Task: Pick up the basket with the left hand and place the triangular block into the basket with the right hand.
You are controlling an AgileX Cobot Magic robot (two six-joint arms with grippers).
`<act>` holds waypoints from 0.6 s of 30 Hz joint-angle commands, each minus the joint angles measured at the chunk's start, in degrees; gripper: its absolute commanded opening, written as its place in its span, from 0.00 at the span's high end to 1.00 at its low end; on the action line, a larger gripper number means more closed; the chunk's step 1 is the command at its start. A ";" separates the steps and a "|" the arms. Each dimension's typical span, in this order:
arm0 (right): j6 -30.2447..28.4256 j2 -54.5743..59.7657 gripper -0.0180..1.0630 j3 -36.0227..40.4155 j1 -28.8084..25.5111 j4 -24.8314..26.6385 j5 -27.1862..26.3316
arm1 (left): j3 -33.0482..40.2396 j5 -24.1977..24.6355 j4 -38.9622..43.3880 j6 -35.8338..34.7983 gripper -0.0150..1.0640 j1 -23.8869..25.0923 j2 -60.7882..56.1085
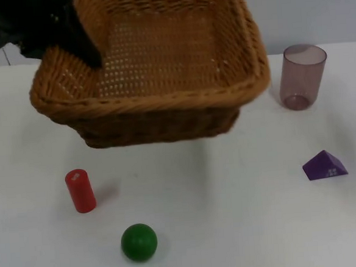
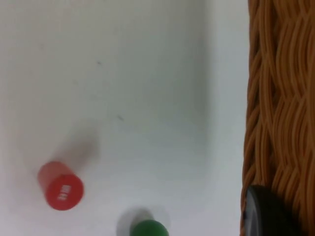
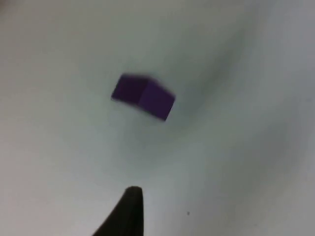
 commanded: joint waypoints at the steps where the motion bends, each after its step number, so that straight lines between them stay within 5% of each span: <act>1: -5.28 4.16 0.02 0.08 0.10 0.37 -1.50 | -0.05 -0.51 -2.09 0.42 0.99 -1.03 -0.86; 13: -19.52 21.39 0.02 -0.14 8.01 -0.06 -13.62 | -0.05 -0.51 -1.07 0.42 0.99 -1.66 -0.86; 18: -20.46 24.28 0.02 -4.25 8.81 -0.19 -12.88 | -0.05 -0.75 -1.08 0.42 0.99 -1.66 -0.86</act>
